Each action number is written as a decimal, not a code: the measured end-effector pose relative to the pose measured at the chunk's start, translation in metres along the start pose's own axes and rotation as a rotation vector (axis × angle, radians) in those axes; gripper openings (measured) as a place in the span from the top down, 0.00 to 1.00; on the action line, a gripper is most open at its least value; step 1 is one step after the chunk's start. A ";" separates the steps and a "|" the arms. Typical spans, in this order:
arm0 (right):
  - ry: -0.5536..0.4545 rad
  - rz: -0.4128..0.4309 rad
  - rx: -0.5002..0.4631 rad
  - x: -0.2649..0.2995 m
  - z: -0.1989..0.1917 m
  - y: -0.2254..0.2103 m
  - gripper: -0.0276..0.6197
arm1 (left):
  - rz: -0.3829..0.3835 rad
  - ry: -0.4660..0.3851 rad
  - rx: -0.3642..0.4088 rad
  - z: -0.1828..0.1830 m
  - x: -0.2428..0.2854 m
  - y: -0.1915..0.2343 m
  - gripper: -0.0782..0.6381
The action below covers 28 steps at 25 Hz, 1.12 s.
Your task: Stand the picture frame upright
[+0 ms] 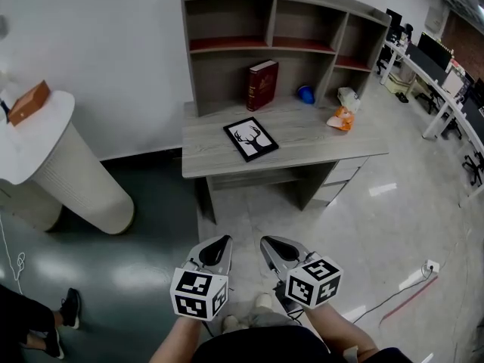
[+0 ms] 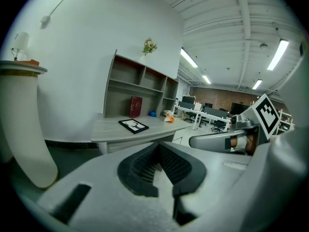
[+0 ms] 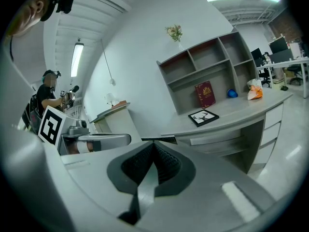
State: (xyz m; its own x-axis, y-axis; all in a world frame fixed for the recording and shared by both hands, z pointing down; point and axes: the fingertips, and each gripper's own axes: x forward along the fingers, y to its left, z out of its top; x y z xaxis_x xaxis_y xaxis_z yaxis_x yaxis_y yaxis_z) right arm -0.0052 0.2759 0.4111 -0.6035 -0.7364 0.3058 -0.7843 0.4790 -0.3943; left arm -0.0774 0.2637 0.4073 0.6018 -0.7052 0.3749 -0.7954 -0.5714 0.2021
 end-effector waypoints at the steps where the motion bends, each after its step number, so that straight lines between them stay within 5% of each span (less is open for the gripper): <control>1: 0.003 0.004 -0.003 0.002 0.002 -0.003 0.96 | 0.003 0.002 0.003 0.002 0.004 0.000 0.90; 28: 0.046 0.060 -0.056 -0.003 0.033 -0.095 0.96 | 0.072 0.000 0.016 0.026 0.097 -0.040 0.90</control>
State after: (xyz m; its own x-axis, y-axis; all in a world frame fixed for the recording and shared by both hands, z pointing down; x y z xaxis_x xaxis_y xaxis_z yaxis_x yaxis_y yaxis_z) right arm 0.0759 0.2173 0.4192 -0.6548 -0.6833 0.3229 -0.7524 0.5489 -0.3641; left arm 0.0143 0.2075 0.4125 0.5429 -0.7448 0.3881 -0.8355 -0.5257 0.1599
